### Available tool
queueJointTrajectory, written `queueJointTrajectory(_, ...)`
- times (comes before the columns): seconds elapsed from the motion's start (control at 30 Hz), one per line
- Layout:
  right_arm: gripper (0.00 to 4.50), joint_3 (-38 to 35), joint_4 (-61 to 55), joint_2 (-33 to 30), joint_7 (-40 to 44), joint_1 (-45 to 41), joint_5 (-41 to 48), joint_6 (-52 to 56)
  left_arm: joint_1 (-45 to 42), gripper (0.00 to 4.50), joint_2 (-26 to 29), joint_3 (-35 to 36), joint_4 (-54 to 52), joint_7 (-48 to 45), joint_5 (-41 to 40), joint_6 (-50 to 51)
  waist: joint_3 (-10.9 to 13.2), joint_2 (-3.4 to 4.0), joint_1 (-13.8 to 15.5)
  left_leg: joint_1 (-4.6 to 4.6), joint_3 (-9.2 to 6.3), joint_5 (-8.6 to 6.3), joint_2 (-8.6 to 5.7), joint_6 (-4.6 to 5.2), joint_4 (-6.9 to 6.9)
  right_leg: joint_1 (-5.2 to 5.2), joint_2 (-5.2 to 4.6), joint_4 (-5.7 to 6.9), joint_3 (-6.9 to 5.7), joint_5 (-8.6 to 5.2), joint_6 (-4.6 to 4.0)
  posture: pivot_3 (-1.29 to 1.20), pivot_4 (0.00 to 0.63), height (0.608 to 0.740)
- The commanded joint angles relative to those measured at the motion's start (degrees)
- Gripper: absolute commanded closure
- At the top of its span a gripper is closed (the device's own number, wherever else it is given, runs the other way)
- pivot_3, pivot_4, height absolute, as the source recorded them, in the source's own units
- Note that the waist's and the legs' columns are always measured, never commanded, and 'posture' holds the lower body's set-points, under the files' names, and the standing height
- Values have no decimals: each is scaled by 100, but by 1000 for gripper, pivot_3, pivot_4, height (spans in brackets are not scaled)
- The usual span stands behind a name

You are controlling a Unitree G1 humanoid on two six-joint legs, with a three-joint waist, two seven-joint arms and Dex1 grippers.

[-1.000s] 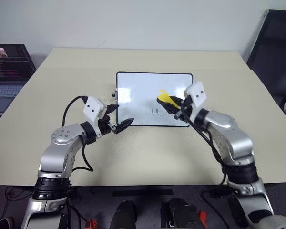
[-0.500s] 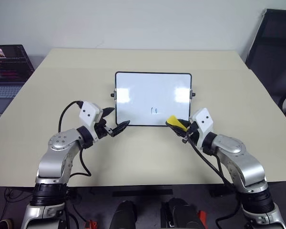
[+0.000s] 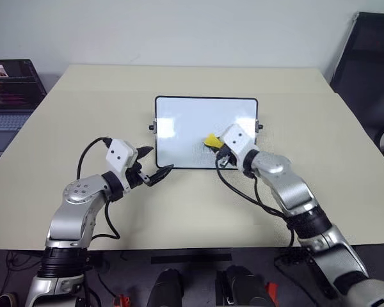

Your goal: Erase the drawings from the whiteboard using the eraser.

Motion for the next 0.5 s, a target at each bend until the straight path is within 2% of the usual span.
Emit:
queueJointTrajectory(0.03, 3464, 20, 666, 89, -164, -354, -285, -472, -151, 0, 49, -22, -155, -52, 5, -119, 0, 0, 13, -3, -1, 0, 0, 0, 0, 0, -1, -1, 0, 8, -13, 0, 150, 740)
queueJointTrajectory(0.2, 3465, 157, 1182, -20, 68, -405, -522, -638, -160, 0, 36, -28, -195, -58, 1, -97, -1, -1, 10, 1, -2, 0, 2, 0, 3, 4, -2, -2, -2, 11, -13, 0, 150, 740)
queueJointTrajectory(0.5, 3465, 546, 736, -516, 804, -33, -891, -759, -147, 0, -6, -65, -123, -144, -21, -171, -3, -3, 10, 26, 3, 1, 3, 2, 10, 20, -1, 13, 3, -5, 13, 0, 150, 740)
